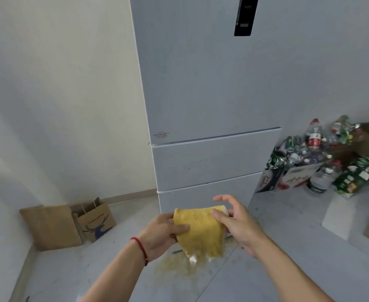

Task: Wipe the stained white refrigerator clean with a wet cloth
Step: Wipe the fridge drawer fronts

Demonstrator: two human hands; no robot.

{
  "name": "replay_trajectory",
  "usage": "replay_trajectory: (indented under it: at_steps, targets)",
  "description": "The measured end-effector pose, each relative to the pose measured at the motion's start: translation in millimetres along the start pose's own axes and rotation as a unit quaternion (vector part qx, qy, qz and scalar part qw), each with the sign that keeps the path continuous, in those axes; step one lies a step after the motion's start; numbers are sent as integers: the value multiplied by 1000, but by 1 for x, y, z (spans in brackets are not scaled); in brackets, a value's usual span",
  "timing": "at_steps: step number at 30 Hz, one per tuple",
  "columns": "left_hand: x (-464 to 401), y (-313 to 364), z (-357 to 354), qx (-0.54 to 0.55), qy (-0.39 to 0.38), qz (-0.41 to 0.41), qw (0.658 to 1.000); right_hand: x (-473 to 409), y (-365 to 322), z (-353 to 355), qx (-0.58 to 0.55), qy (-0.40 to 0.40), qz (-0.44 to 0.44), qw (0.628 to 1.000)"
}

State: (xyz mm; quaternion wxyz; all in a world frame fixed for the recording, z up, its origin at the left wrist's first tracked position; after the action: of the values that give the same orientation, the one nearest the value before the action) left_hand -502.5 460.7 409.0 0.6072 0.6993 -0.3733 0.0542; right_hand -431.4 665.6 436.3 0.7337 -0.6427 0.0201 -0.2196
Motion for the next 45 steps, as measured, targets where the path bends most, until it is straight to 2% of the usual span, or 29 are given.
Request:
replay_trajectory:
  at_steps: [3, 6, 8, 10, 13, 14, 16, 20, 24, 25, 28, 29, 30, 32, 35, 36, 37, 38, 40, 41, 43, 45]
  targets:
    - [-19, 12, 2, -114, 73, -115, 984, -5, 5, 7, 69, -44, -11, 997]
    - [-23, 31, -11, -242, 90, -247, 934, -11, 1, 19, 199, 41, 38, 978]
    - [-26, 42, -19, -291, 107, -296, 903, -18, -9, 23, 252, 91, 91, 959]
    - [-26, 51, -27, -266, 103, -299, 911, -27, -14, 30, 260, 106, 120, 952]
    - [-29, 56, -43, -125, 7, -215, 969, -37, -22, 45, 188, 109, 140, 966]
    - [-29, 56, -48, -99, -29, -195, 975, -39, -22, 48, 153, 105, 141, 972]
    - [-28, 61, -59, -132, -60, -201, 969, -44, -27, 55, 104, 106, 146, 978]
    - [-23, 77, -70, -190, -20, -230, 954, -52, -30, 70, 63, 92, 164, 980]
    - [-24, 87, -71, -312, 57, -280, 906, -55, -33, 81, 65, 67, 179, 980]
    - [-23, 87, -73, -314, 66, -281, 905, -56, -33, 83, 60, 61, 177, 981]
    - [-21, 89, -72, -209, 76, -273, 936, -58, -40, 93, 85, 40, 185, 978]
    - [-20, 90, -72, -197, 94, -276, 936, -59, -42, 97, 109, 34, 186, 976]
    - [-21, 92, -71, -217, 118, -282, 927, -60, -45, 100, 142, 33, 190, 971]
    - [-22, 97, -72, -325, 167, -292, 884, -62, -50, 103, 214, 49, 209, 953]
    - [-27, 103, -85, -511, 204, -341, 762, -67, -54, 102, 285, 45, 224, 931]
    - [-30, 103, -87, -537, 207, -351, 739, -69, -52, 102, 294, 27, 213, 931]
    - [-34, 106, -87, -537, 208, -346, 741, -72, -51, 102, 286, 3, 197, 938]
    - [-38, 108, -85, -508, 195, -326, 773, -73, -50, 104, 252, -21, 175, 951]
    - [-43, 114, -86, -371, 132, -263, 881, -75, -55, 113, 112, -56, 122, 985]
    - [-46, 119, -91, -282, 95, -241, 924, -79, -58, 119, 26, -58, 96, 993]
    - [-52, 129, -107, -163, 46, -208, 963, -84, -57, 125, -134, -55, 24, 989]
    - [-67, 131, -123, -132, 40, -185, 973, -83, -43, 111, -306, -99, -69, 944]
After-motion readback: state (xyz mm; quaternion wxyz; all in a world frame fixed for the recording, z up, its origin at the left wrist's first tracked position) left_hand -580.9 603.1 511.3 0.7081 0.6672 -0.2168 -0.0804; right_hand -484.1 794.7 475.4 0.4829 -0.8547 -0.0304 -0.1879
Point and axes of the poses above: each hand's wrist, its own x-axis away from the middle knuckle, its own z-axis out of the back of the hand, y = z × x, the point moved 4 cm from there along -x, towards the middle knuckle, and after that the axes turned 6 degrees about y, right-handed, at the moved point
